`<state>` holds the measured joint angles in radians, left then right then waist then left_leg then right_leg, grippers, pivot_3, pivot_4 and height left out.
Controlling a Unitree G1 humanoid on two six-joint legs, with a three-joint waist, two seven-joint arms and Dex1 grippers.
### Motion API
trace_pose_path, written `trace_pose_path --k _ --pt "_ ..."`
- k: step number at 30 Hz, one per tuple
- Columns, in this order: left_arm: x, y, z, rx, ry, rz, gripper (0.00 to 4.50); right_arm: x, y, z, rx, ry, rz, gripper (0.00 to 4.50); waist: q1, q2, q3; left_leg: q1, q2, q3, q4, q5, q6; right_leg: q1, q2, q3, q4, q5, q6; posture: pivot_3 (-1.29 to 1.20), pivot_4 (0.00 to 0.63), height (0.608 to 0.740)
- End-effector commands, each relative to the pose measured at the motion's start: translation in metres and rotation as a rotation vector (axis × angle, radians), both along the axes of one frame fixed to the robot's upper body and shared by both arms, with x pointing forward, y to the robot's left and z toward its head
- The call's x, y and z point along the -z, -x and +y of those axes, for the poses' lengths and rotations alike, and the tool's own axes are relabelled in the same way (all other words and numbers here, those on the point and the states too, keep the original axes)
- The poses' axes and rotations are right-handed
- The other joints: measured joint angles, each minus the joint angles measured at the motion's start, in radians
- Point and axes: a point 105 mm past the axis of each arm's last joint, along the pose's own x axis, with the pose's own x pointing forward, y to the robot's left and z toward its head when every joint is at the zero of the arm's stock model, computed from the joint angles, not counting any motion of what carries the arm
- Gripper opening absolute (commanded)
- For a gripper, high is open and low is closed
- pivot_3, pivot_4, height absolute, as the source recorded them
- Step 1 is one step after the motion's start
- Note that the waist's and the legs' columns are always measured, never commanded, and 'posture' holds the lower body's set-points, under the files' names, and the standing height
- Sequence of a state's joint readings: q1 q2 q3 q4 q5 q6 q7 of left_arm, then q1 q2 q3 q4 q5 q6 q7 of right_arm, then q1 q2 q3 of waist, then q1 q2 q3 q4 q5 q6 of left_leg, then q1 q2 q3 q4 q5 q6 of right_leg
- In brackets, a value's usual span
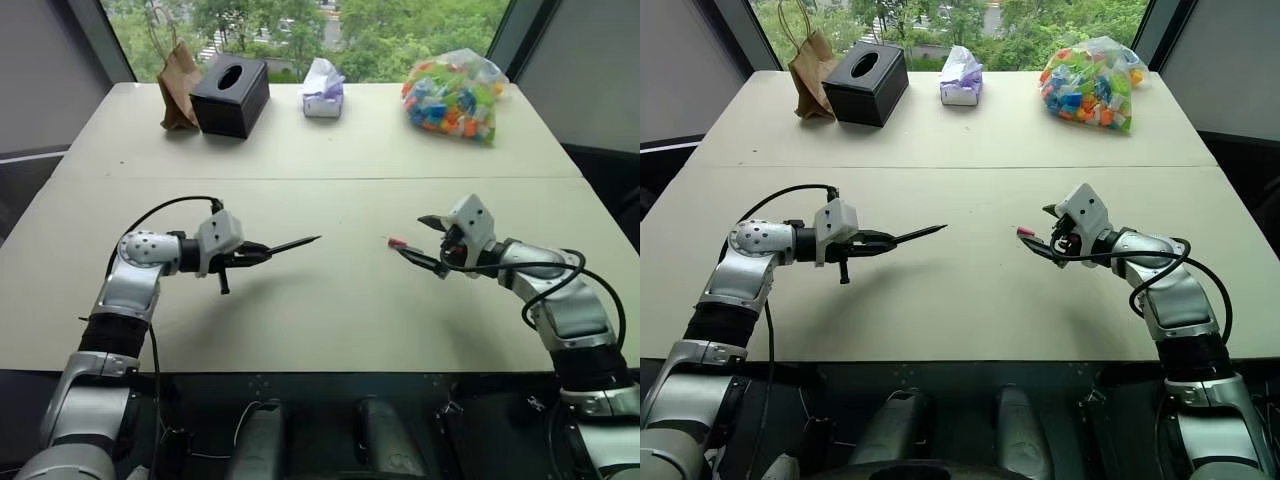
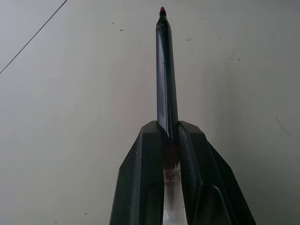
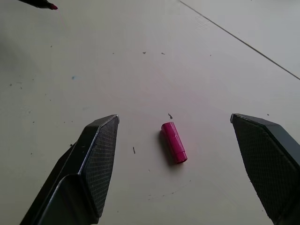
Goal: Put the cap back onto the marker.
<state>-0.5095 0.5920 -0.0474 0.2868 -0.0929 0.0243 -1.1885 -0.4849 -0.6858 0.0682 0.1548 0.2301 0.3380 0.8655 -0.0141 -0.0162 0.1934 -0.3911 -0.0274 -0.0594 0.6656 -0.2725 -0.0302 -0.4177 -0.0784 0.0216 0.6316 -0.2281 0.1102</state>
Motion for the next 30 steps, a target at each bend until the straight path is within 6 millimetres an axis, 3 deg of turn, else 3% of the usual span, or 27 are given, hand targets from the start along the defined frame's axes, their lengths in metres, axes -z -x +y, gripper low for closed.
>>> trace_pose_path --k 1,9,22,25,30 --pt "-0.018 0.001 0.002 -0.027 0.022 -0.065 0.02 0.003 -0.005 0.001 -0.048 0.016 0.005 3.95 0.001 0.0 0.0 0.0 0.0 0.0 0.0 0.0 0.0 0.0 0.0 0.0 0.0 0.0 0.0 0.0 0.15 0.74" --pt "-0.018 0.006 0.005 -0.059 0.018 -0.079 0.02 0.019 -0.018 -0.003 -0.046 0.011 0.051 3.95 -0.003 0.0 0.0 0.0 -0.001 0.0 0.0 0.0 0.0 -0.001 0.0 0.0 0.0 0.0 0.0 0.0 0.15 0.74" --pt "-0.023 0.014 0.01 -0.072 0.009 -0.089 0.02 0.032 -0.029 0.011 -0.082 0.005 0.079 3.95 -0.007 0.0 0.0 0.0 -0.001 0.0 -0.001 0.0 0.0 -0.001 0.0 0.0 0.0 0.0 0.0 0.0 0.15 0.74" --pt "-0.025 0.014 0.01 -0.069 0.005 -0.094 0.0 0.038 -0.028 0.012 -0.086 0.01 0.091 3.18 -0.007 0.0 0.0 0.0 -0.001 0.0 -0.001 0.0 0.0 -0.001 0.0 0.0 0.0 0.0 0.0 0.0 0.15 0.74" --pt "-0.027 0.013 0.01 -0.06 -0.004 -0.1 0.0 0.045 -0.024 0.012 -0.092 0.018 0.101 0.59 -0.006 0.001 0.0 0.001 -0.001 0.0 -0.001 0.0 0.0 -0.001 0.0 0.001 0.001 0.001 -0.001 0.0 0.15 0.74"
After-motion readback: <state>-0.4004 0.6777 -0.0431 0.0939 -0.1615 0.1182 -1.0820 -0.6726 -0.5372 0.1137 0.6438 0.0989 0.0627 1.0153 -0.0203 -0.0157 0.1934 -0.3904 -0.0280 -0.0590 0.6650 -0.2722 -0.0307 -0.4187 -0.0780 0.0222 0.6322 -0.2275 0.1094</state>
